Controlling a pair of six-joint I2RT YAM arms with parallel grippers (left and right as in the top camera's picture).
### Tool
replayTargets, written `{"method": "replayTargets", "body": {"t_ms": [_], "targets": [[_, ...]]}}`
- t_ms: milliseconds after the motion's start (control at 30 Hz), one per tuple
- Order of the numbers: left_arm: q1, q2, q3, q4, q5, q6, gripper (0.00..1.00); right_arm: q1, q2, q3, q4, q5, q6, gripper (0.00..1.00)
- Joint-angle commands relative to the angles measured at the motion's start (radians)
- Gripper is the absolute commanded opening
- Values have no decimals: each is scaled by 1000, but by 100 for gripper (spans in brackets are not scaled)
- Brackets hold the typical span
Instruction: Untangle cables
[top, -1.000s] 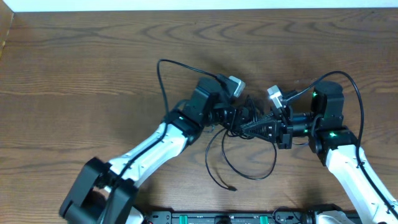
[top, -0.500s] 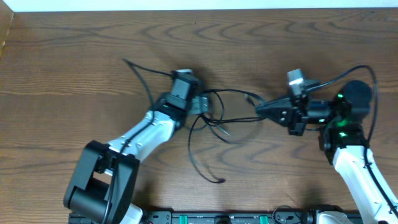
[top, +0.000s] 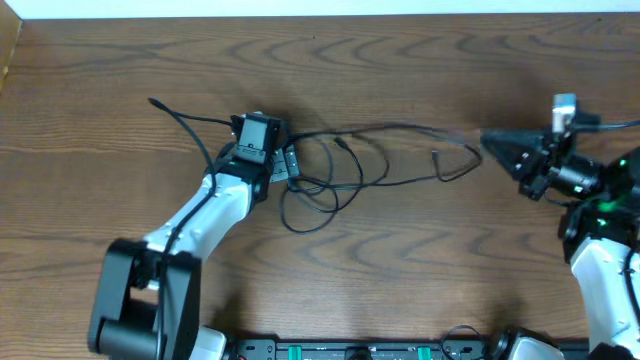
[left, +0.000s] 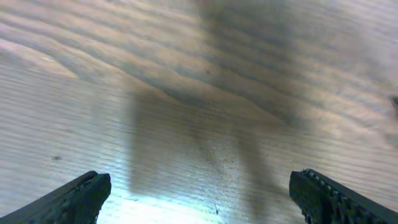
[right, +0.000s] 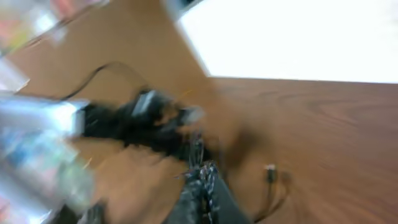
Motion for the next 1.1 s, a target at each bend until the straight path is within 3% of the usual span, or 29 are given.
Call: {"method": "replayTargets", "body": {"t_ms": [0,33,100,200,367,433,567,633,700,800,867,1067], "targets": [[10,-142,5,-32,-10,8,98,-13,35,10,-196,414,-196,1],[10,-195,5,-56,-10,32,98,-7,43,10,-295,615,-249,1],[10,-275,5,-93,-13,64,98,-4,48,10,-385,837,-288,1],[10,-402,5,-155,11,71,98,-5,48,10,-434,926,-330,1],[10,-526,5,-173,193,76,100,18,48,10,-425,651,-256,11],[10,-553,5,-165,245,79,84,43,48,10,-425,499,-251,19],[9,-571,5,-138,323,78,49,145,48,10,-423,332,-353,47],[9,-570,5,-128,392,78,45,246,49,10,-421,320,-402,66],[9,-570,5,-130,410,79,39,330,49,10,-410,321,-438,77],[9,-570,4,-132,410,79,29,451,49,10,-379,322,-473,83],[9,-570,5,-132,410,79,28,517,49,10,-362,326,-473,89],[9,-570,4,-132,410,79,28,606,49,10,-336,325,-472,93]]}}
